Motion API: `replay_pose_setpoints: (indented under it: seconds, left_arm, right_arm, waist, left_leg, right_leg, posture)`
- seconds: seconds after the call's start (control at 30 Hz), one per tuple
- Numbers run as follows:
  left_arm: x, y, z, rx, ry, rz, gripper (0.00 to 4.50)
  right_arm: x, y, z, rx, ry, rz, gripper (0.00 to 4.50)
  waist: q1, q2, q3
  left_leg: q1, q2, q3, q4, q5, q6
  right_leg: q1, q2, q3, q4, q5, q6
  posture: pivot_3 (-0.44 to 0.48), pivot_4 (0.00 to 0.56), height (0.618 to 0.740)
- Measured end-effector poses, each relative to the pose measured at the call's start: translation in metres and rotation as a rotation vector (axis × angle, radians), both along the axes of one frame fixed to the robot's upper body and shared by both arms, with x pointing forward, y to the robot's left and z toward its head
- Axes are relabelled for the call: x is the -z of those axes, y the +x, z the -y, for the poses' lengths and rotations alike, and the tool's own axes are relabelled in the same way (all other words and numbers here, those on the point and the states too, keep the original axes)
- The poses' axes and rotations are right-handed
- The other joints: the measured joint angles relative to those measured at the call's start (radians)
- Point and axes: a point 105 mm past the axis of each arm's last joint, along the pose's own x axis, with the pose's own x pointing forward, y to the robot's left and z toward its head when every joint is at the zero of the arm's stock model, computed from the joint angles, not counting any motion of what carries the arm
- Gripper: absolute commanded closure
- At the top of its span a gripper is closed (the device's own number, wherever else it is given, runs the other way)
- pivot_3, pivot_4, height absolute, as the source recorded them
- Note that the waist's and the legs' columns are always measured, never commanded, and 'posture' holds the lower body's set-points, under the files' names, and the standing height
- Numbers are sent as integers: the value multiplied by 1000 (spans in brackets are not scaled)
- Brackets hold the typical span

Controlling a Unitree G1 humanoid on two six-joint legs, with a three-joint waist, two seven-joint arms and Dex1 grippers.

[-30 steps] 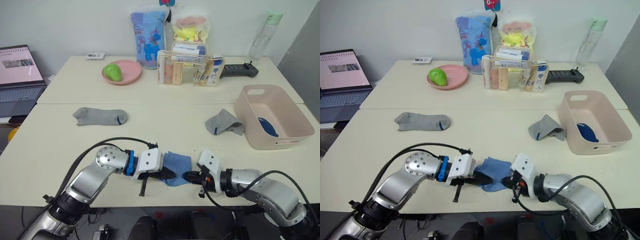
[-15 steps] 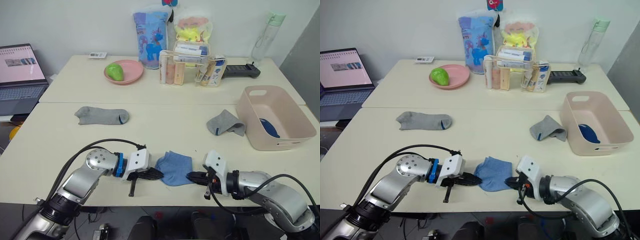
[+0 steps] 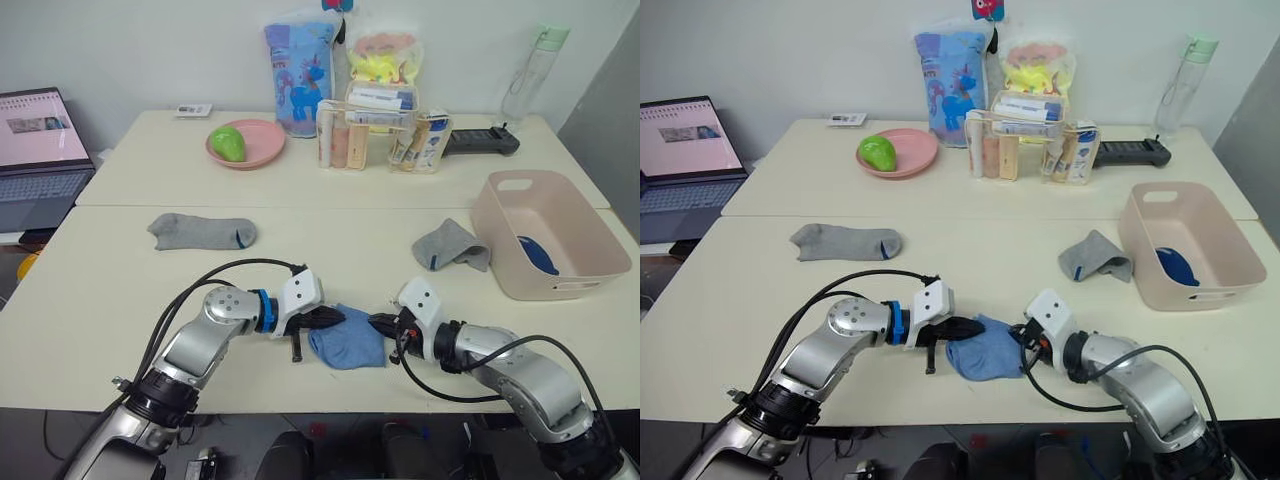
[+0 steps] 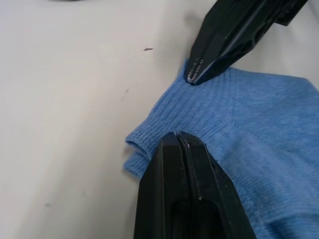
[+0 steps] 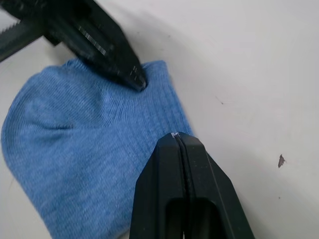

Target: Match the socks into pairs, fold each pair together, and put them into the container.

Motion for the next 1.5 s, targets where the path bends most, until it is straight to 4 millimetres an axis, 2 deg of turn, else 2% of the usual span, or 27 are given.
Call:
replay_pose_setpoints:
  seconds: [0.1, 0.2, 0.33, 0.43, 0.67, 0.83, 0.93, 1.03, 1.13, 1.27, 1.4, 1.43, 1.5]
  left_arm:
    - [1, -1, -9, -13, 2, 0, 4500]
    - [-4, -12, -6, 36, -66, -34, 4500]
    - [-29, -29, 9, 182, -121, -1, 4500]
    - [-38, -32, 12, 223, -115, 26, 4500]
    - [-38, -12, 6, 159, -75, 97, 4500]
    - [-36, -14, 7, 172, -75, 77, 4500]
    - [-31, -17, 18, 172, -102, 40, 4500]
    - [-18, -26, 21, 203, -55, 3, 4500]
    - [-3, -26, 7, 190, 18, -10, 4500]
    - [1, -23, -3, 179, 34, 10, 4500]
    - [3, -24, -17, 202, 80, 30, 4500]
    - [3, -25, -19, 204, 84, 34, 4500]
    - [3, -25, -20, 207, 87, 41, 4500]
  right_arm:
    - [1, -5, 8, -3, -25, 36, 4459]
    - [-3, -3, 13, 26, 17, 40, 4459]
    - [-22, 0, 16, 58, 68, 87, 4459]
    - [-28, 2, 22, 87, 63, 107, 4459]
    - [-24, 3, 28, 131, 46, 63, 4459]
    - [-22, 0, 27, 131, 70, 11, 4459]
    - [-20, -2, 26, 128, 85, -30, 4459]
    - [-22, -1, 30, 145, 94, -51, 4459]
    - [-23, -1, 35, 164, 111, -78, 3873]
    - [-22, -3, 37, 171, 127, -130, 2624]
    - [-18, -14, 34, 161, 193, -274, 1228]
    - [-16, -18, 31, 154, 202, -310, 984]
    - [-10, -26, 23, 150, 251, -409, 984]
  waist:
    - [0, 0, 0]
    - [0, 0, 0]
    - [0, 0, 0]
    - [0, 0, 0]
    - [0, 0, 0]
    - [0, 0, 0]
    - [0, 0, 0]
    - [0, 0, 0]
    - [-2, 0, 0]
    - [0, 0, 0]
    - [-2, 1, 0]
    - [-2, 1, 0]
    - [-2, 1, 0]
  left_leg:
    - [0, 0, 0, 0, 0, 0]
    - [0, 0, 0, 0, 0, 0]
    - [-1, 0, 0, 0, 0, 0]
    - [0, 0, 0, 0, 0, 0]
    - [0, 0, 0, 0, 0, 0]
    - [0, 0, 0, 0, 0, 0]
    - [-1, 0, 0, 0, 0, 1]
    - [-1, 0, 0, 0, 0, 1]
    - [0, 1, 0, 0, 0, 1]
    - [0, 0, 0, 0, 0, 1]
    - [1, 1, 0, -1, 0, 1]
    - [1, 1, 0, -1, -1, 1]
    - [1, 1, 0, -1, -1, 1]
  right_leg:
    - [0, 0, 0, 0, 0, 0]
    - [0, 0, 0, 0, 0, 0]
    - [0, 0, 0, 0, 0, 0]
    - [0, 0, 0, 0, 0, 0]
    - [0, 0, 0, 0, 0, 0]
    - [0, 0, 0, 0, 0, 0]
    - [0, 0, 0, 0, 0, 0]
    - [0, 0, 0, 0, 0, 0]
    - [0, 1, 0, 1, 0, 0]
    - [0, 0, 0, 1, 0, 0]
    - [0, 0, 0, 1, 0, 0]
    - [0, 0, 0, 1, 0, 0]
    - [0, 0, 0, 1, 0, 0]
  posture:
    - [0, 150, 703]
    - [0, 150, 703]
    - [0, 150, 703]
    - [0, 150, 703]
    - [0, 150, 703]
    - [0, 150, 703]
    - [0, 150, 703]
    - [0, 150, 703]
    - [0, 150, 703]
    - [0, 150, 703]
    - [0, 150, 703]
    - [0, 150, 703]
    - [0, 150, 703]
